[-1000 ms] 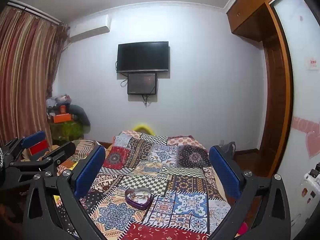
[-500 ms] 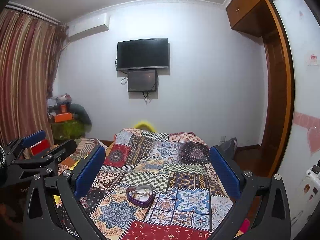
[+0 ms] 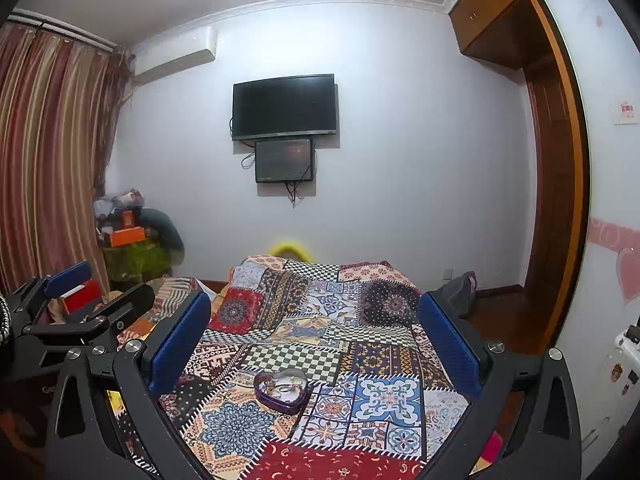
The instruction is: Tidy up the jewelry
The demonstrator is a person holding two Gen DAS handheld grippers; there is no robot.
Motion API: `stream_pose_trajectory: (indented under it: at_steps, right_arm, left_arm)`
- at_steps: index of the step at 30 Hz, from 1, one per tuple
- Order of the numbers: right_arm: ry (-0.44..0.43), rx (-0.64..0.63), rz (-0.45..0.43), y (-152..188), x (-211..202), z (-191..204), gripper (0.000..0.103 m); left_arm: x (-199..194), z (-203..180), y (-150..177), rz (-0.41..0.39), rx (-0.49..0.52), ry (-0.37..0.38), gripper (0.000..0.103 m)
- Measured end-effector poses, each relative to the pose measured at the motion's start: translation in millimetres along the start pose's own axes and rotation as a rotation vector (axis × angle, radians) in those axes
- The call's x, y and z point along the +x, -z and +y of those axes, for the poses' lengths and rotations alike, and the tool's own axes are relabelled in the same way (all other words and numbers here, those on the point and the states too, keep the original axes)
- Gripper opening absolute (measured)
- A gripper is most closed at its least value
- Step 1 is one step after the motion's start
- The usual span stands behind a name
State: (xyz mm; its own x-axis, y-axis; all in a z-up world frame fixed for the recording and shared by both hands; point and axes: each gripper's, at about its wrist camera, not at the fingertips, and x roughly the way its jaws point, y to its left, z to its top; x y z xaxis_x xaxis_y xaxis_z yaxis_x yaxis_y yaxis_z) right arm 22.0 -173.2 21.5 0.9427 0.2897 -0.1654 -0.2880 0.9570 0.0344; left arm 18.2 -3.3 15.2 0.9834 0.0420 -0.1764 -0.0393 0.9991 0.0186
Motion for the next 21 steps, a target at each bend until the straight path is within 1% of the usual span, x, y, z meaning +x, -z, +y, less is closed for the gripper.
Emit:
stream_pose_trajectory:
  at_steps: [5,10,21]
  right_arm:
    - [0.002,0.01,0.005,0.7,0.4,-2.7,0.103]
    - [0.002,0.012,0.007,0.8,0.4,-4.1,0.103]
    - [0.002,0.008,0.015,-0.4,2.0,-2.9,0.103]
  left_arm:
    - [0.0,-0.2,-0.6,-0.001,-0.002,0.005,0.103]
    - [0.6,-0.5,-0.9,0.006,-0.006,0.035,0.103]
    - [5.1,0.0,-0.5,0.02,0.003,0.039,0.103]
